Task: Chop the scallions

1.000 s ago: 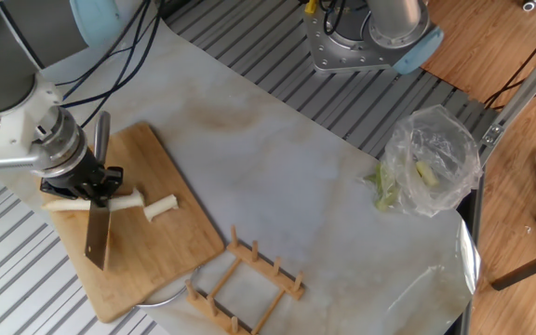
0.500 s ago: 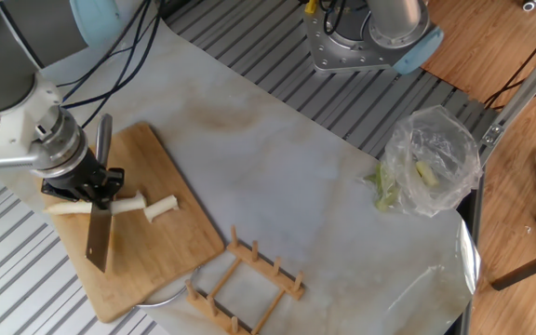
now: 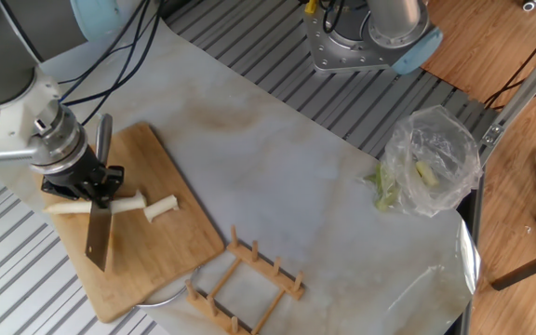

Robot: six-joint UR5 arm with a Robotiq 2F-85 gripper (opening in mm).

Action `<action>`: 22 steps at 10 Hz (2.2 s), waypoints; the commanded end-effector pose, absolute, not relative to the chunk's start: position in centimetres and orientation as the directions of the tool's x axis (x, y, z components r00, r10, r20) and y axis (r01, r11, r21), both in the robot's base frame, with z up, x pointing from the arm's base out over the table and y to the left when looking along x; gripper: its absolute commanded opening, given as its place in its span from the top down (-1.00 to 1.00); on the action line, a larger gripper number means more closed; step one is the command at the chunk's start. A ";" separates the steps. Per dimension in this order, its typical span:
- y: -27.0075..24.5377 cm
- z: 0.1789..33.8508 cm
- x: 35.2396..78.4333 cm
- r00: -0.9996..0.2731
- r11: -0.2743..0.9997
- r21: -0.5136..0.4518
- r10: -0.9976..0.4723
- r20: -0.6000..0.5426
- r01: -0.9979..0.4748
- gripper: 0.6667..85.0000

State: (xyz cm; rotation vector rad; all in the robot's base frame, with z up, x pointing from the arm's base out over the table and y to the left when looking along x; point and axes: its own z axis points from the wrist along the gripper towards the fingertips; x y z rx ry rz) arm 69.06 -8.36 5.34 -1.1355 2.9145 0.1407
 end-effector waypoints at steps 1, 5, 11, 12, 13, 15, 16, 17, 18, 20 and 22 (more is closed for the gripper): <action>-8.6 5.2 69.4 -0.740 0.737 0.073 -0.670 -0.050 -0.672 0.98; -8.4 7.7 69.0 -0.746 0.741 0.094 -0.664 -0.049 -0.665 0.98; -9.5 4.9 69.3 -0.770 0.768 0.049 -0.638 -0.031 -0.638 0.98; -9.9 4.8 69.3 -0.773 0.772 0.035 -0.635 -0.021 -0.635 0.98; -10.3 4.8 69.2 -0.779 0.779 0.011 -0.627 -0.006 -0.627 0.98; -10.6 5.6 69.0 -0.793 0.793 -0.005 -0.609 0.023 -0.610 0.98; -10.6 6.2 68.8 -0.800 0.800 -0.010 -0.599 0.041 -0.600 0.98; -10.8 6.7 68.7 -0.812 0.812 -0.031 -0.581 0.061 -0.583 0.98; -10.5 6.5 68.7 -0.826 0.826 -0.043 -0.559 0.067 -0.562 0.98; -9.8 5.5 69.0 -0.837 0.836 -0.040 -0.545 0.047 -0.547 0.98; -9.5 5.5 68.9 -0.838 0.837 -0.031 -0.545 0.041 -0.546 0.98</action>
